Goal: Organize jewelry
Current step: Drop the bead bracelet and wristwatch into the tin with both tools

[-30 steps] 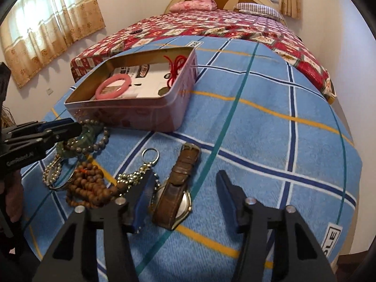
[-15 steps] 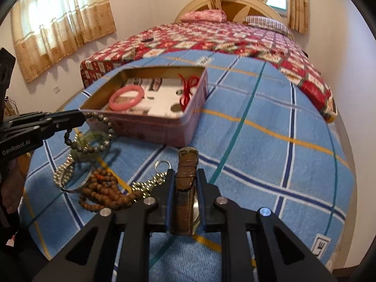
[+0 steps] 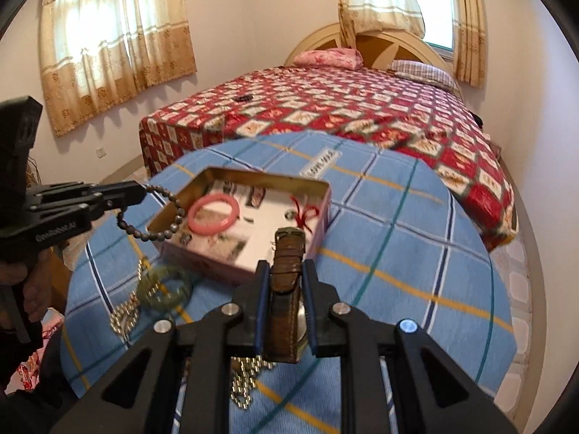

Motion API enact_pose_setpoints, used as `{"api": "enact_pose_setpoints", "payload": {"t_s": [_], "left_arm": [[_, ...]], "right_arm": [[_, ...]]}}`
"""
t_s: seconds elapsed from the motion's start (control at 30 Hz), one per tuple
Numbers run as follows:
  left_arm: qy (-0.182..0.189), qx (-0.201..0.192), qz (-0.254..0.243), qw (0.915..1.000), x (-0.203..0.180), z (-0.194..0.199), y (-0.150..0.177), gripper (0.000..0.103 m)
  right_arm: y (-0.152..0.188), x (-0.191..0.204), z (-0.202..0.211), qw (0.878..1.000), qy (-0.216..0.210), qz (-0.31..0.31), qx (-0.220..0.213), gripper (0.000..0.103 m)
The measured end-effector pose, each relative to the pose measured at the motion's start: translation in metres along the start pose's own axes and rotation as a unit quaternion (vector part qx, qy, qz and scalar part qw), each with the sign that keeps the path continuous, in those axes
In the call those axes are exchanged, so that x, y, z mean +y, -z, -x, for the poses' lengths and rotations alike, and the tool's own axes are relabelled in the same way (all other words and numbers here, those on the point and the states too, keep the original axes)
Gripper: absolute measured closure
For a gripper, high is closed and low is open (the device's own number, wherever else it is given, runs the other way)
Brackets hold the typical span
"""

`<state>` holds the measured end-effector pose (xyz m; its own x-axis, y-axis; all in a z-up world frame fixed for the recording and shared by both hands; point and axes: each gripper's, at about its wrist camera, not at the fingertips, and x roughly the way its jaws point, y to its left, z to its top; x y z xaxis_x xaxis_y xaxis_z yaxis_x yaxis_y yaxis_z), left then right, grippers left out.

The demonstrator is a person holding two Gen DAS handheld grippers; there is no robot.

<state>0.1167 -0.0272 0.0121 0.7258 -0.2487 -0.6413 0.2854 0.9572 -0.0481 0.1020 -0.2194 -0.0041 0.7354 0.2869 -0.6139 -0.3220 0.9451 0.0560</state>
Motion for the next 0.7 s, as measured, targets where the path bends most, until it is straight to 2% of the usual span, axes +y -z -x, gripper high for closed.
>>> {"api": "enact_pose_setpoints", "payload": {"t_s": [0.27,0.7], "left_arm": [[-0.013,-0.002,-0.009,0.9999,0.010,-0.021,-0.016,0.095],[-0.022,0.013,-0.012,0.9996,0.016,-0.056,-0.025,0.095]], "right_arm": [[-0.027,0.005,-0.019,1.000,-0.019,0.017,-0.005,0.083],[-0.050,0.011,-0.067,0.999,-0.037,0.028,0.017,0.083]]}}
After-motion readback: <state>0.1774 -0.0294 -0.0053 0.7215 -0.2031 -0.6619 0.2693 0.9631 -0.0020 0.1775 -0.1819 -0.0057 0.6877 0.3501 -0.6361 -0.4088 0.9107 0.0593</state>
